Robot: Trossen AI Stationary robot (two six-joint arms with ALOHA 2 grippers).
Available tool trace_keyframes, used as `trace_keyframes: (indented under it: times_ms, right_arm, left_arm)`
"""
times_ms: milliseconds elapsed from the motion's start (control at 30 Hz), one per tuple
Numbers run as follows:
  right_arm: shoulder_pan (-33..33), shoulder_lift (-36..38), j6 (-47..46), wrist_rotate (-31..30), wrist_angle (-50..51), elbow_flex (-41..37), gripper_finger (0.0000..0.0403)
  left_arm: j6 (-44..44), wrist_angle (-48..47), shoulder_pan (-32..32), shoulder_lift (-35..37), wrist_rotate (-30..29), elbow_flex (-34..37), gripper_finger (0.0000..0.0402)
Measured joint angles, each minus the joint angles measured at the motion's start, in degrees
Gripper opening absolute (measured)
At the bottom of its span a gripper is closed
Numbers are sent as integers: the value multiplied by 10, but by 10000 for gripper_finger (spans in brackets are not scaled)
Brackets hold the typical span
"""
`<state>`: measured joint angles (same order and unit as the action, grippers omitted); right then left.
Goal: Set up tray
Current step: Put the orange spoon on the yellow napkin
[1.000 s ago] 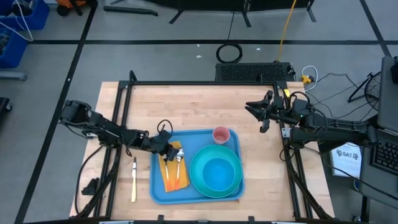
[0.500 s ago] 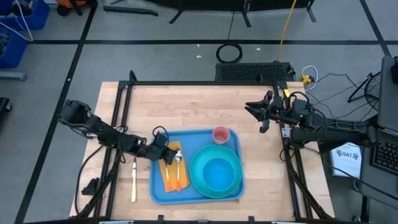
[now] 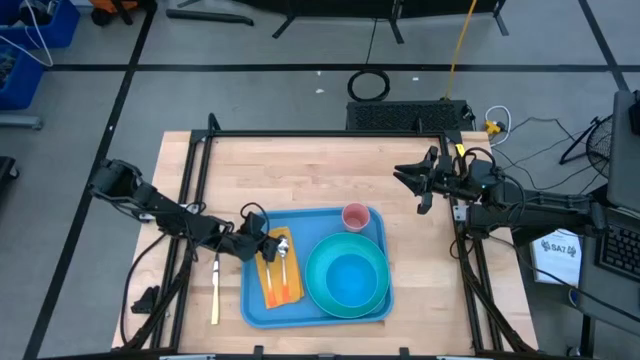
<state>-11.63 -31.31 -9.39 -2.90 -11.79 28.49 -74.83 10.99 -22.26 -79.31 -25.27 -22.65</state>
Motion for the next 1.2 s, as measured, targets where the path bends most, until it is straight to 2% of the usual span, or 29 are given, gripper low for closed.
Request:
trace_keyframes:
  times_ms: [333,600,1200]
  right_arm:
    - [0,0,0,0,0,0,77]
    - [0,0,0,0,0,0,77]
    - [0,0,0,0,0,0,77]
  left_arm:
    - [-44,-29,-28,1,-35,0,2]
    - [-53,-77,-45,40,-59,0,1]
    - [-74,-113,-48,51,-82,0,3]
